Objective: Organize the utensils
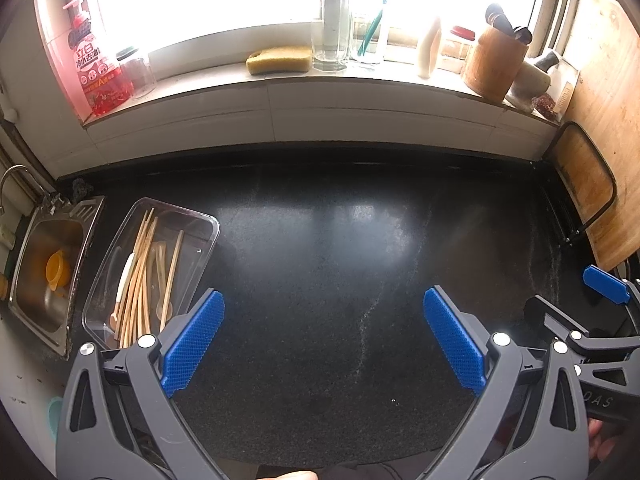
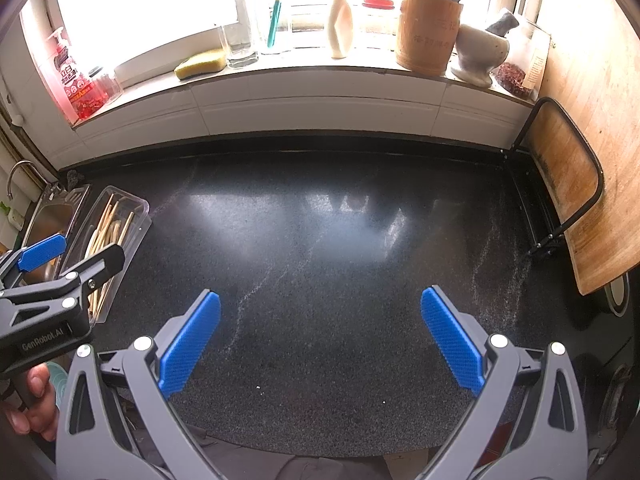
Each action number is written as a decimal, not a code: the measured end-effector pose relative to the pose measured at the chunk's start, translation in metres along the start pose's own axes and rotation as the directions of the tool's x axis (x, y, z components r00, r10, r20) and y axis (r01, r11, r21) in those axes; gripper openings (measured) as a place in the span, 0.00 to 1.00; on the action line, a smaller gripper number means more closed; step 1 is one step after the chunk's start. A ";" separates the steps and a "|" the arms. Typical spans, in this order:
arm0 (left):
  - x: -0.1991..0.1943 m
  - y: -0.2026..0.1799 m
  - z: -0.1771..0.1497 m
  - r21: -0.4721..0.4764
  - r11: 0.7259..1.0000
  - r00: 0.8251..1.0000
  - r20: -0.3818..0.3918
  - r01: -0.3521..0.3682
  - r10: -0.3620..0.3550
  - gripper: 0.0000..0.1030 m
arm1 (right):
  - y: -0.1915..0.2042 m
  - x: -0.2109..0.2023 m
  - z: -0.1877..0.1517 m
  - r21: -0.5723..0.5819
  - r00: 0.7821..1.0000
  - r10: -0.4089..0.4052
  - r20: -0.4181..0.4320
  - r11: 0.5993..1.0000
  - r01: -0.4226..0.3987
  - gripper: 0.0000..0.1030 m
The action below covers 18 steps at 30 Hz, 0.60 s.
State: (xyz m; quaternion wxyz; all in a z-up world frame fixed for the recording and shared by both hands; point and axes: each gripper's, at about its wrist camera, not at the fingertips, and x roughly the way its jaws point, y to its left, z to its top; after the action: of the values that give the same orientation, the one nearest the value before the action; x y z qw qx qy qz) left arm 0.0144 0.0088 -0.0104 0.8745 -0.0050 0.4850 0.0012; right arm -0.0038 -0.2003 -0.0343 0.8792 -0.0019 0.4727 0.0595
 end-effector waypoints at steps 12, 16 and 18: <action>0.005 0.005 0.002 -0.041 0.998 0.999 -0.005 0.050 -0.051 0.95 | -0.003 0.002 0.003 -0.001 1.000 0.003 -0.003 1.000 -0.003 0.95; 0.004 0.001 0.003 -0.017 1.000 1.000 0.005 0.026 -0.026 0.95 | -0.003 0.003 0.003 -0.002 1.000 0.004 -0.004 1.000 -0.004 0.95; 0.004 -0.001 0.004 -0.007 1.000 1.000 0.004 0.021 -0.021 0.95 | -0.004 0.004 0.003 -0.003 1.000 0.004 -0.004 1.000 -0.004 0.95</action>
State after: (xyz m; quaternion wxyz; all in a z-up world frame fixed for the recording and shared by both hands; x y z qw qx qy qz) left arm 0.0200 0.0077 -0.0119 0.8753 -0.0133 0.4834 -0.0063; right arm 0.0017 -0.2031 -0.0361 0.8780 -0.0023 0.4746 0.0622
